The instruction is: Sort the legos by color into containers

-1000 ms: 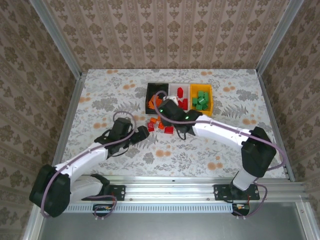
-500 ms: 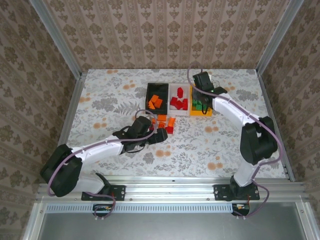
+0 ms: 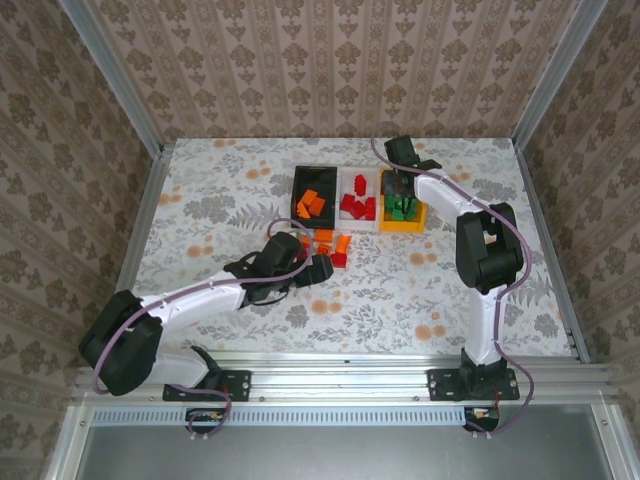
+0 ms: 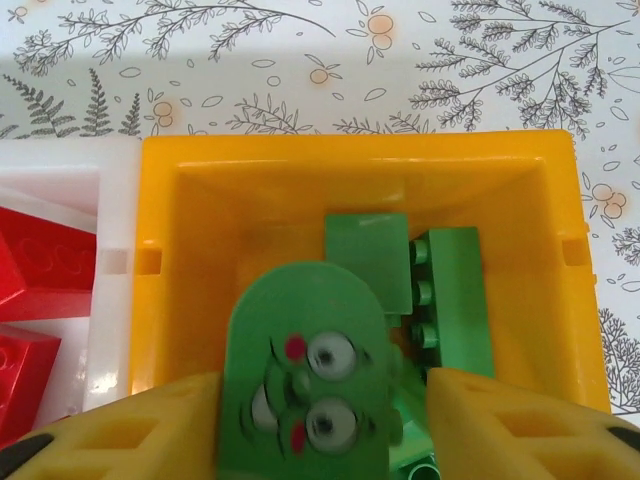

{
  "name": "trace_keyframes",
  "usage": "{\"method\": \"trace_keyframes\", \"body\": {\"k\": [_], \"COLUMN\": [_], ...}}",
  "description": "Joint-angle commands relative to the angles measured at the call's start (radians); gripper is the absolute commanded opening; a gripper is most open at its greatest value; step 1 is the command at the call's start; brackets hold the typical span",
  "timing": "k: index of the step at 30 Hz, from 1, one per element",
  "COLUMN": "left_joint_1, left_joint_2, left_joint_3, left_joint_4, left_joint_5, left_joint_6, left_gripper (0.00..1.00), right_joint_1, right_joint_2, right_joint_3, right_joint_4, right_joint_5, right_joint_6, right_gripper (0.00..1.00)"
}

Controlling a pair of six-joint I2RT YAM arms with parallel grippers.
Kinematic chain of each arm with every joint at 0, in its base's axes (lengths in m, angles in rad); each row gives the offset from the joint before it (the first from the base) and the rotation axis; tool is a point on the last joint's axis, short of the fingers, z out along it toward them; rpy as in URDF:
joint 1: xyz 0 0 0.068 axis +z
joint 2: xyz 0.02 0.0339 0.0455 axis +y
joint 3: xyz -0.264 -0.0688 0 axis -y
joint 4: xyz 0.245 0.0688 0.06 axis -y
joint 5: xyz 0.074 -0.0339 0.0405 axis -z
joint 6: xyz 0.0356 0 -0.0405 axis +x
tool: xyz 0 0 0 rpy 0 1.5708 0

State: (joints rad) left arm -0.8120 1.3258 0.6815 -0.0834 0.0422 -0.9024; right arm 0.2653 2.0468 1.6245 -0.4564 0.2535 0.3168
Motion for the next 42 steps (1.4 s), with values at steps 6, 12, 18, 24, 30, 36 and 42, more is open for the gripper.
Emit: {"method": "trace_keyframes", "body": {"k": [6, 12, 18, 24, 30, 36, 42], "left_joint_1": [0.029, 0.082, 0.124, 0.143, 0.154, 0.162, 0.166], "left_joint_2": [-0.080, -0.175, -0.288, -0.400, -0.504, -0.564, -0.575], "left_joint_3": [0.006, -0.062, -0.161, -0.217, -0.277, -0.303, -0.318], "left_joint_4": [-0.067, -0.081, -0.097, -0.151, -0.179, -0.196, -0.195], "left_joint_5": [-0.034, -0.050, -0.065, -0.094, -0.102, -0.106, -0.101], "left_joint_6": [0.048, 0.042, 0.014, -0.011, -0.036, -0.041, -0.044], "left_gripper": [0.98, 0.99, 1.00, 1.00, 1.00, 1.00, 1.00], "right_joint_1": [0.021, 0.207, 0.350, 0.412, 0.441, 0.459, 0.463], "right_joint_2": [-0.185, -0.409, -0.436, -0.302, -0.173, -0.108, -0.120], "right_joint_3": [-0.058, -0.338, -0.530, -0.505, -0.432, -0.407, -0.422], "right_joint_4": [0.002, 0.108, 0.221, 0.244, 0.200, 0.172, 0.154], "right_joint_5": [0.008, 0.037, -0.065, -0.109, -0.085, -0.057, -0.016], "right_joint_6": [0.008, 0.078, 0.267, 0.317, 0.320, 0.319, 0.309], "right_gripper": [0.62, 0.62, 0.66, 0.68, 0.70, 0.69, 0.64]}}
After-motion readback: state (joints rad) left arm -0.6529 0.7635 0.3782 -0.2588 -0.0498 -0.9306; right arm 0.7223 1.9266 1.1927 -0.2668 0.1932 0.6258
